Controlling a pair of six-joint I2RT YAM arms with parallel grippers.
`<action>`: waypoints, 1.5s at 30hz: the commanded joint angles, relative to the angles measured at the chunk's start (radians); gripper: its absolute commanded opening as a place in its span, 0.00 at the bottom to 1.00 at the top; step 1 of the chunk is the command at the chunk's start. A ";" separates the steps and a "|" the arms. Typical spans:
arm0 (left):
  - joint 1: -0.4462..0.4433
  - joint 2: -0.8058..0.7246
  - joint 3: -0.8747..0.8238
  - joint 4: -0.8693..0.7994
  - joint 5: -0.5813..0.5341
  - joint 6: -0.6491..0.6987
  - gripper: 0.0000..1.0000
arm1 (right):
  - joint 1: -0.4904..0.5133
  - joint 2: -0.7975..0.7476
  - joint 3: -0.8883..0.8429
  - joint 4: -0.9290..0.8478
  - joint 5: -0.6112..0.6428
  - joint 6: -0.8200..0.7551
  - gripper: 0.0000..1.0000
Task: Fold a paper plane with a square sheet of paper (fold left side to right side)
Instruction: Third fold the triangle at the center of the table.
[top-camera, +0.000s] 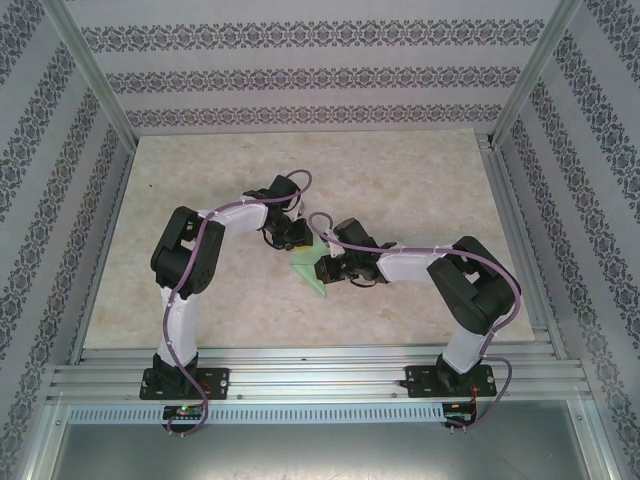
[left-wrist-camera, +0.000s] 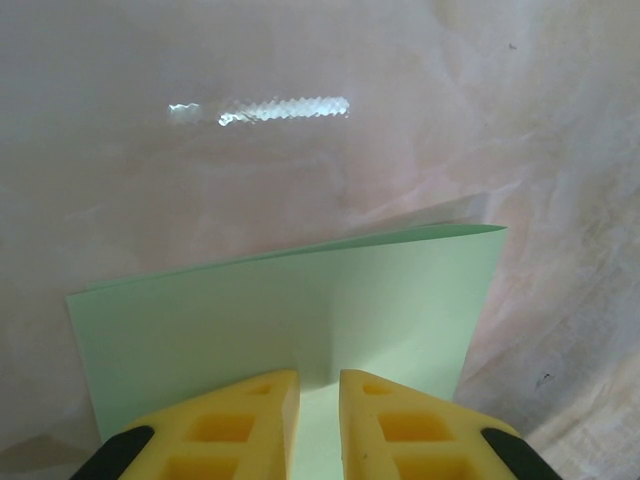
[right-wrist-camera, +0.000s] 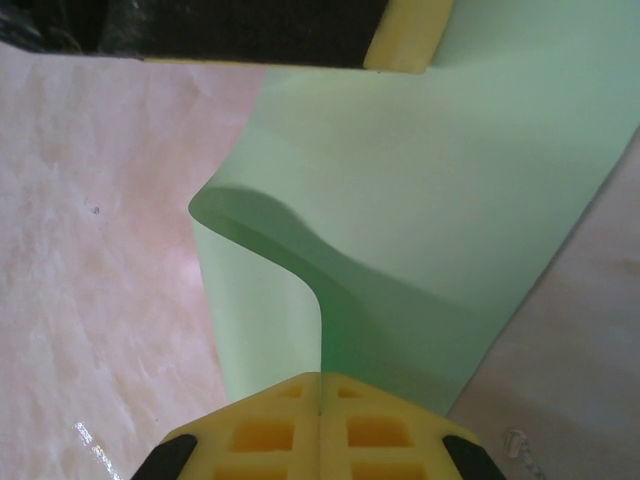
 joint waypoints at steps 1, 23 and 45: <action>-0.026 0.053 0.002 -0.032 -0.027 0.029 0.21 | -0.006 0.013 0.001 0.010 -0.014 0.017 0.00; -0.027 0.057 -0.003 -0.025 -0.024 0.026 0.21 | -0.008 0.049 0.030 -0.052 -0.016 0.061 0.00; 0.005 -0.073 0.069 -0.088 0.019 0.049 0.33 | 0.001 0.130 0.051 -0.168 -0.033 0.089 0.00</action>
